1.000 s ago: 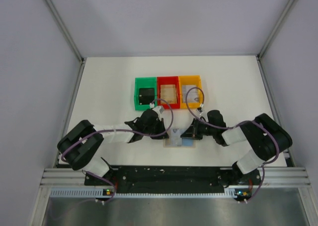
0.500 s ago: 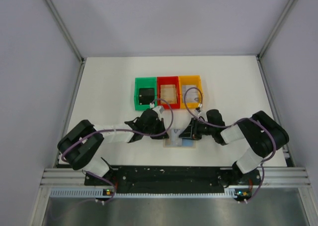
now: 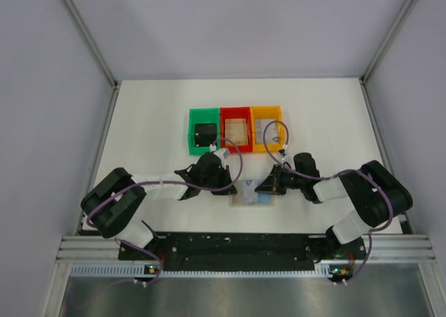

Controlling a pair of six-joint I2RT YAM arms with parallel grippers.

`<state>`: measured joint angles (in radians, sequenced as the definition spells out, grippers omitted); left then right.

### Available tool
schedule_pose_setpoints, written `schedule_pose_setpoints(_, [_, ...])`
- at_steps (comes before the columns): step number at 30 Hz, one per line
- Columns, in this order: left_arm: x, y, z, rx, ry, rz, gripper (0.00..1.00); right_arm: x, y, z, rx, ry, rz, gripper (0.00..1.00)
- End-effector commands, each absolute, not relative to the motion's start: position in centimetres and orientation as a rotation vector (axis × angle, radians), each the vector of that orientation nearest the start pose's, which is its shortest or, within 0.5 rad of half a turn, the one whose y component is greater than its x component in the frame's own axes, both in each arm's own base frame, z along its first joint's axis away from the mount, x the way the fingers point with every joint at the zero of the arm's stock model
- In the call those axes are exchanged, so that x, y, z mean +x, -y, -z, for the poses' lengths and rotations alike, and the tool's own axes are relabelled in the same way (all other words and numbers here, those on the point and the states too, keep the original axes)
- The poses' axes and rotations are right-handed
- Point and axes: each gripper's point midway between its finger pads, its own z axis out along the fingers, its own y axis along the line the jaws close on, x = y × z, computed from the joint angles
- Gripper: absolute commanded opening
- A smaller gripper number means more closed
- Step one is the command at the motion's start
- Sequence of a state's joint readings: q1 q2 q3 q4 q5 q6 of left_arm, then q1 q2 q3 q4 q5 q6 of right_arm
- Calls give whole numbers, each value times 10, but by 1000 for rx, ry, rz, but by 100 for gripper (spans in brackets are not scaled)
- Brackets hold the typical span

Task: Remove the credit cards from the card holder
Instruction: Remove the credit card from the card holder.

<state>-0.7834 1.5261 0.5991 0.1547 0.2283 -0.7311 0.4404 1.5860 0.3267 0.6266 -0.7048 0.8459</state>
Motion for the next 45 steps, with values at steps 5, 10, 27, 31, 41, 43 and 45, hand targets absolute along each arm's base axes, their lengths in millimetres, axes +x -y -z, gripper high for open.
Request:
schedule_pose_setpoints(5, [198,279,-14,148,-2585,895,0,206,-222,-48,26,-2363,-1320,0])
schedule_pose_setpoints(10, [202,285,-36,119,-2503,971,2,202,-218,-62,31,-2321,-1300,0])
schedule_pose_setpoints(27, [187,317,-175,106,-1900,1514,71,203,-217,-180,119,-1741,-1582,0])
schedule_pose_setpoints(31, [179,332,-192,145,-1826,1596,71,200,-216,-195,128,-1665,-1623,0])
schedule_pose_setpoints(41, [169,352,-214,196,-1695,1746,52,192,-217,-207,104,-1607,-1674,0])
schedule_pose_setpoints(43, [169,352,-217,198,-1670,1754,40,192,-217,-207,100,-1607,-1672,0])
schedule_pose_setpoints(45, [169,352,-221,198,-1648,1759,32,192,-217,-207,93,-1607,-1674,0])
